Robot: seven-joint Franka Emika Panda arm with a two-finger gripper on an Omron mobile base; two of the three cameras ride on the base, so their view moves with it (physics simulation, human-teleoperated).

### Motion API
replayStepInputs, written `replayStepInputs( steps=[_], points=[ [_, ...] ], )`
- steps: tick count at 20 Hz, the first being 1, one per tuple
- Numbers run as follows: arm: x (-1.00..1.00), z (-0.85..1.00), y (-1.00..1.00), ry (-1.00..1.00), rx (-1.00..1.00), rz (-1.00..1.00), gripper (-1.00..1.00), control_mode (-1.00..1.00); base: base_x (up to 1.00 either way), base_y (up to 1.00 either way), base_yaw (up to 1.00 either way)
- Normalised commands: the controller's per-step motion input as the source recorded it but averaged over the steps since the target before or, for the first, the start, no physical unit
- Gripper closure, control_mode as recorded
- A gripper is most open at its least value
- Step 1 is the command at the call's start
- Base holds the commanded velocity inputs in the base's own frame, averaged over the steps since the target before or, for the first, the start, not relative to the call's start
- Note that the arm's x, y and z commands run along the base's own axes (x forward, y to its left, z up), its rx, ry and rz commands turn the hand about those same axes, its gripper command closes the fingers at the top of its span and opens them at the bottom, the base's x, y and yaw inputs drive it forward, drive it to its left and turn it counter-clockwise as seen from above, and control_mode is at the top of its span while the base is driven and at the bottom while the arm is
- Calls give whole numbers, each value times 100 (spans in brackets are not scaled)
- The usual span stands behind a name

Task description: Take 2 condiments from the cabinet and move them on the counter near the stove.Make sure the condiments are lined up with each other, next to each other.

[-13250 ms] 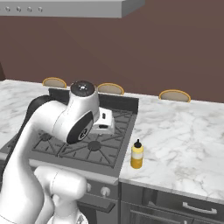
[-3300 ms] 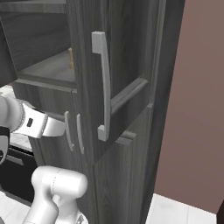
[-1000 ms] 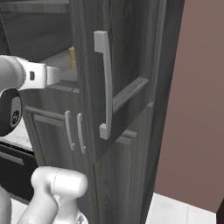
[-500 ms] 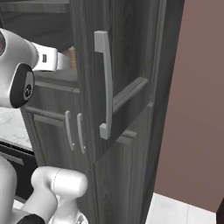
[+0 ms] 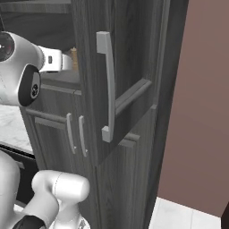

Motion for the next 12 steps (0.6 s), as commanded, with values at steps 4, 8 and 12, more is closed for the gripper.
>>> replayStepInputs(
  steps=[4,8,12],
  points=[
    [20,-17,17,0,-2,0,-100,-100,0,0,0],
    [22,0,1,0,0,0,-100,-100,0,0,0],
    [18,0,0,0,0,0,-100,-100,0,0,0]
  ],
)
